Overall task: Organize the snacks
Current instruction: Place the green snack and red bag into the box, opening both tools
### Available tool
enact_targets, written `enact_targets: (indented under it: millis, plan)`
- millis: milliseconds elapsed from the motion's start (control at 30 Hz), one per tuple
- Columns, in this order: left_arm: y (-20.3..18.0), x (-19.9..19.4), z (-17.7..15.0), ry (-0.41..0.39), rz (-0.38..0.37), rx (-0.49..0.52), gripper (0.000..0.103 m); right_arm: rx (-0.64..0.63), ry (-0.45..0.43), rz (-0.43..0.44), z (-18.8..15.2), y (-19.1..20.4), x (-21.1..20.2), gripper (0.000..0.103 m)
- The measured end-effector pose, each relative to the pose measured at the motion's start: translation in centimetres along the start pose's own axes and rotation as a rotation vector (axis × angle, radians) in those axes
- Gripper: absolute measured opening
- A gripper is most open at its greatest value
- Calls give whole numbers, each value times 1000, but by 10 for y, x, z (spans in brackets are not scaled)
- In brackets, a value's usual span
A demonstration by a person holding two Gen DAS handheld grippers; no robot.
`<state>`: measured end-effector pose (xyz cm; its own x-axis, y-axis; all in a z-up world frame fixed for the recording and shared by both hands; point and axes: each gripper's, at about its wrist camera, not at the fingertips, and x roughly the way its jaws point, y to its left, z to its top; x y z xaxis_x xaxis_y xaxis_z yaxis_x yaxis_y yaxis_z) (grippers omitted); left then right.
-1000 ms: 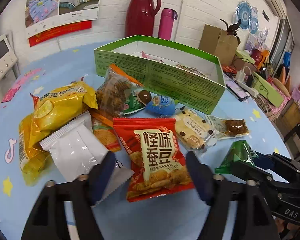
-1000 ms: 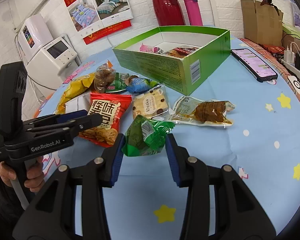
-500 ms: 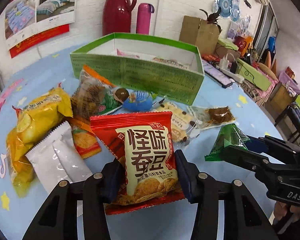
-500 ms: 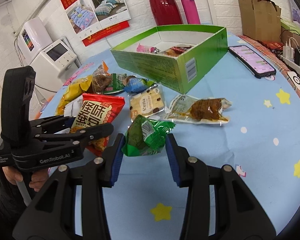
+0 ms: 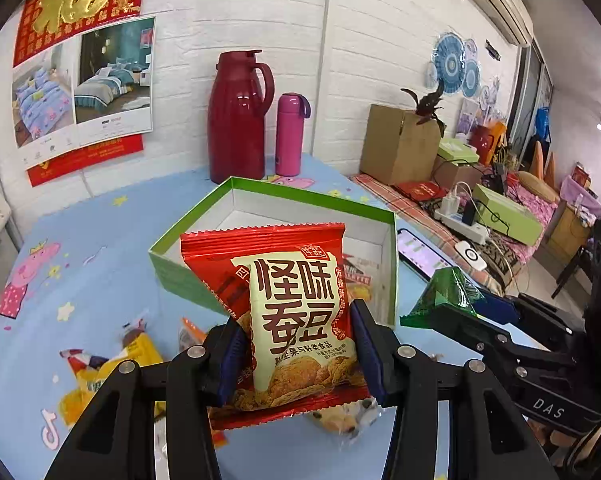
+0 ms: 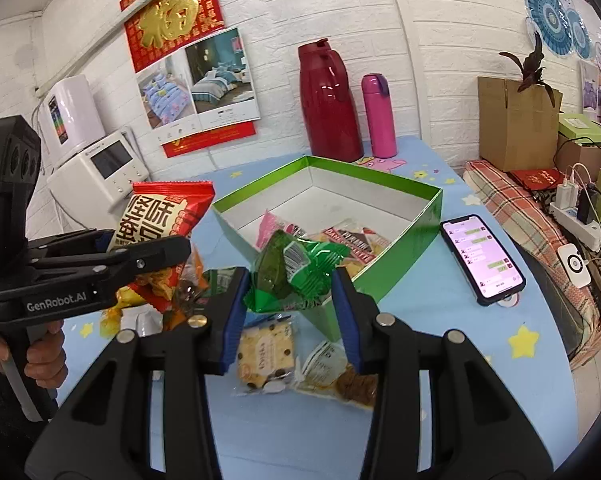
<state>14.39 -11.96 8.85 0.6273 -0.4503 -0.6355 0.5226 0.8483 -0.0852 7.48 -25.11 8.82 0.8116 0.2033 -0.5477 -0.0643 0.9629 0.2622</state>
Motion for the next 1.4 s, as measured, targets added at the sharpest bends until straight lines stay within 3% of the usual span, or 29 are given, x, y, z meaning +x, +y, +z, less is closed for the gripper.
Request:
enact_targets:
  millis: [167,433,533,567,600,633,667,733,900,1400]
  plan:
    - [-4,41,24,0,29,17,50,24,-1,-17,13,-21,24,44]
    - [2,89,36,32,59,28,50,36,39,-19,18,-44,63,44]
    - [5,99,36,33,63,32,54,13,57,-24,17,-46,76,49]
    - [6,99,35,24,60,34,65,1,60,-35,17,-45,78,57]
    - [7,98,35,11,55,34,77,-7,58,-50,15,-44,78,72]
    - [8,95,33,-9,68,31,94,-11,51,-59,13,-43,78,80]
    - [9,90,31,-42,102,26,103,-9,40,-59,12,-44,76,89]
    - [8,83,29,-82,147,32,103,7,32,-64,11,-47,72,91]
    - [5,65,20,-101,161,52,103,32,4,-67,9,-47,54,97]
    - [-11,9,-11,-105,122,31,103,36,12,-38,-18,-27,7,97]
